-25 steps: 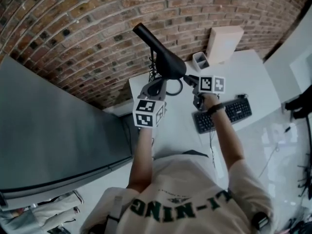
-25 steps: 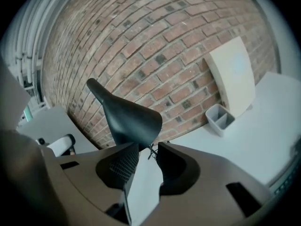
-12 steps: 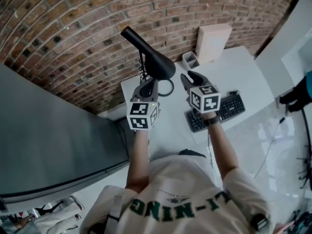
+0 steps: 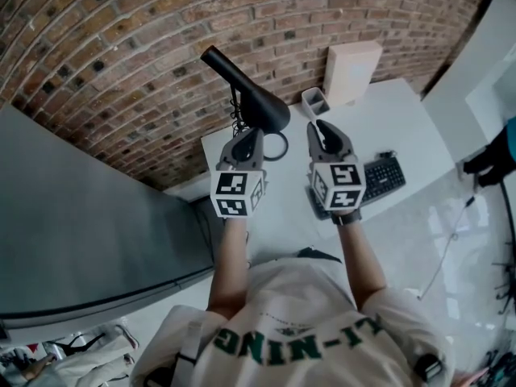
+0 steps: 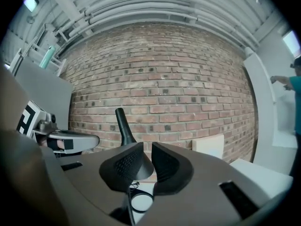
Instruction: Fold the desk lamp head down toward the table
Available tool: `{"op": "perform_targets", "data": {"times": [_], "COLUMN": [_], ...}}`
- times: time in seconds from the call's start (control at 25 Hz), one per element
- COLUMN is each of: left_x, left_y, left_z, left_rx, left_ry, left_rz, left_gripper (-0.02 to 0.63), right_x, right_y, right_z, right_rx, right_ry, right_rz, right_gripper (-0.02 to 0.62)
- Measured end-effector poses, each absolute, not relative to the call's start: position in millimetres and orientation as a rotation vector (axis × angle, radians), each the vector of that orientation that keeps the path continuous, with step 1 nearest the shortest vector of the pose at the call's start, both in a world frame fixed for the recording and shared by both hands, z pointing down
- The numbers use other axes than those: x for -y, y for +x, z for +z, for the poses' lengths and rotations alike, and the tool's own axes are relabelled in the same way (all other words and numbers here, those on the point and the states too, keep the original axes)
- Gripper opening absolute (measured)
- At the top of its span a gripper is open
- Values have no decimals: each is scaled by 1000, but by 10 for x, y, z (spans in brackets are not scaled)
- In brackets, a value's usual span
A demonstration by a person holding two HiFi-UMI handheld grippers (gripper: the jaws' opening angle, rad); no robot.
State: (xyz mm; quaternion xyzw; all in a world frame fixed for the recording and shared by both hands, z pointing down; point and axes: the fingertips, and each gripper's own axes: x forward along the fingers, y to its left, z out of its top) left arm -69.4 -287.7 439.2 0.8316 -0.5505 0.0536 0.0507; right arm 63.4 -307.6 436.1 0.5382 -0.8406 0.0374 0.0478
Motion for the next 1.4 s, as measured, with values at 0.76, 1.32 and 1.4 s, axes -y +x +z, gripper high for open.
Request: {"op": "perform_targets", "data": {"times": [0.76, 1.32, 1.4], "left_x": [2806, 2925, 2951], "left_y": [-585, -538, -548], "left_z": [4204, 4294, 4334], "left_rx": [1703, 1769, 1784], "left_ry": [2553, 2512, 2495], "left_rz": [139, 155, 161], "left_gripper": [-8, -6, -8], "right_x": [2825, 3027, 3082], "right_y": [807, 843, 827], "right_z": [4264, 4527, 4644], "right_rx": [2556, 2577, 2584], "right_ry": [1729, 1637, 1604], "right_rz": [102, 184, 234], "right_gripper": [5, 5, 5]}}
